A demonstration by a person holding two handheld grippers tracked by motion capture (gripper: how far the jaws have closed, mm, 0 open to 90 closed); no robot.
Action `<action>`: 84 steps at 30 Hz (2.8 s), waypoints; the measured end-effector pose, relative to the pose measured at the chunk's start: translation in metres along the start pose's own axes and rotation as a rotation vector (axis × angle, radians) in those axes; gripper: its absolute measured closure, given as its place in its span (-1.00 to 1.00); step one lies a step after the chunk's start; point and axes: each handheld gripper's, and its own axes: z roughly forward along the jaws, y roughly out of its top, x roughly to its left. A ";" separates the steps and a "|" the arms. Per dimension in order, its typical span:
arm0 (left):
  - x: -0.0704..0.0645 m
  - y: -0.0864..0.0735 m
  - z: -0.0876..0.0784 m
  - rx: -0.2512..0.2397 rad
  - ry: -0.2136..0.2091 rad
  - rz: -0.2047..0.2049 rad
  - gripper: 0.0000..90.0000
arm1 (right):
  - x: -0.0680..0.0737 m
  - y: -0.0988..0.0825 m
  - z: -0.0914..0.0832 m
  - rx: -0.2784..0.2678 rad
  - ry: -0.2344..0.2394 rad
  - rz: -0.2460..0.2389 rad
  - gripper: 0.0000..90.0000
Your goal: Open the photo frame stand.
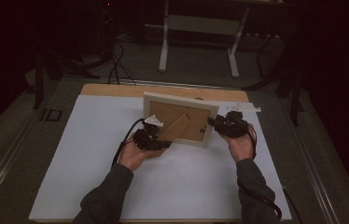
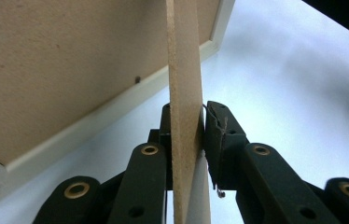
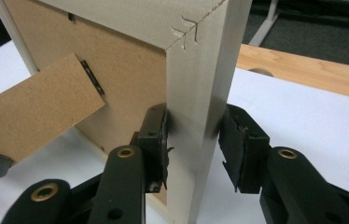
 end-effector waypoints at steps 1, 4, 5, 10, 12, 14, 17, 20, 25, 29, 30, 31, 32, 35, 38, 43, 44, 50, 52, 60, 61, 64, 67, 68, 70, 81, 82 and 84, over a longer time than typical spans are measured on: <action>0.000 0.000 0.000 -0.003 0.005 0.004 0.76 | 0.001 0.001 0.000 0.001 -0.004 -0.009 0.39; 0.000 0.001 0.001 -0.012 0.015 -0.009 0.77 | 0.003 0.002 0.001 0.000 -0.012 -0.025 0.39; 0.001 0.002 0.001 -0.016 0.015 -0.011 0.77 | 0.004 0.003 0.001 -0.001 -0.016 -0.030 0.39; -0.001 0.002 0.000 -0.023 0.019 -0.003 0.77 | 0.006 0.004 0.003 -0.003 -0.023 -0.032 0.39; -0.002 0.001 0.001 -0.026 0.018 -0.003 0.76 | 0.006 0.004 0.003 -0.005 -0.026 -0.032 0.39; -0.003 0.001 0.000 -0.025 0.016 -0.003 0.76 | 0.005 0.003 0.002 -0.005 -0.019 -0.029 0.38; -0.005 0.000 0.000 -0.032 0.014 -0.005 0.76 | 0.004 0.002 0.001 -0.015 0.002 -0.016 0.37; -0.006 -0.002 0.000 -0.036 0.010 -0.004 0.76 | 0.002 0.000 0.001 -0.022 0.023 0.004 0.36; -0.007 -0.004 0.000 -0.039 0.008 -0.002 0.76 | -0.001 -0.001 0.001 -0.011 0.054 0.012 0.31; -0.009 -0.005 0.000 -0.041 0.004 -0.002 0.76 | -0.002 -0.005 0.003 -0.002 0.057 0.016 0.26; -0.009 -0.005 0.000 -0.041 0.004 -0.001 0.76 | -0.002 -0.005 0.003 -0.003 0.057 0.015 0.25; -0.009 -0.006 0.000 -0.040 0.002 0.000 0.76 | -0.002 -0.006 0.004 0.001 0.057 0.016 0.24; -0.010 -0.006 0.000 -0.042 0.004 -0.001 0.77 | -0.002 -0.007 0.005 0.003 0.059 0.018 0.24; -0.011 -0.008 0.000 -0.045 0.005 -0.003 0.77 | -0.001 -0.008 0.008 0.014 0.060 0.016 0.20; -0.012 -0.009 0.000 -0.044 0.004 0.001 0.77 | -0.001 -0.010 0.011 0.021 0.064 0.011 0.16; -0.013 -0.010 0.001 -0.045 0.010 0.003 0.77 | 0.003 -0.012 0.016 0.033 0.067 -0.009 0.19; -0.013 -0.011 0.001 -0.046 0.010 0.006 0.77 | 0.004 -0.012 0.016 0.032 0.059 -0.019 0.20; -0.014 -0.011 0.001 -0.051 0.015 0.004 0.78 | 0.011 -0.013 0.015 0.026 0.007 -0.100 0.26; -0.015 -0.012 0.001 -0.053 0.022 0.011 0.78 | 0.012 -0.014 0.015 0.019 -0.002 -0.108 0.26; -0.017 -0.013 0.001 -0.043 0.024 0.012 0.78 | 0.010 -0.015 0.014 0.026 0.028 -0.086 0.25; -0.017 -0.014 0.001 -0.045 0.021 0.013 0.78 | 0.009 -0.015 0.014 0.026 0.038 -0.077 0.25; -0.021 -0.014 0.001 -0.047 0.014 0.019 0.79 | 0.004 -0.016 0.014 0.024 0.083 -0.029 0.20; -0.023 -0.014 0.000 -0.049 0.013 0.024 0.78 | -0.001 -0.020 0.017 0.035 0.115 0.006 0.17; -0.023 -0.015 0.000 -0.050 0.012 0.021 0.78 | -0.001 -0.022 0.018 0.044 0.114 0.004 0.15; -0.023 -0.016 0.000 -0.049 0.013 0.023 0.78 | 0.000 -0.025 0.021 0.053 0.112 0.002 0.13; -0.027 -0.024 0.003 -0.050 0.020 0.022 0.79 | 0.006 -0.030 0.027 0.089 0.094 -0.050 0.14; -0.028 -0.025 0.003 -0.048 0.022 0.024 0.79 | 0.006 -0.030 0.028 0.090 0.096 -0.053 0.13; -0.029 -0.027 0.004 -0.047 0.026 0.027 0.79 | 0.006 -0.032 0.028 0.090 0.100 -0.054 0.13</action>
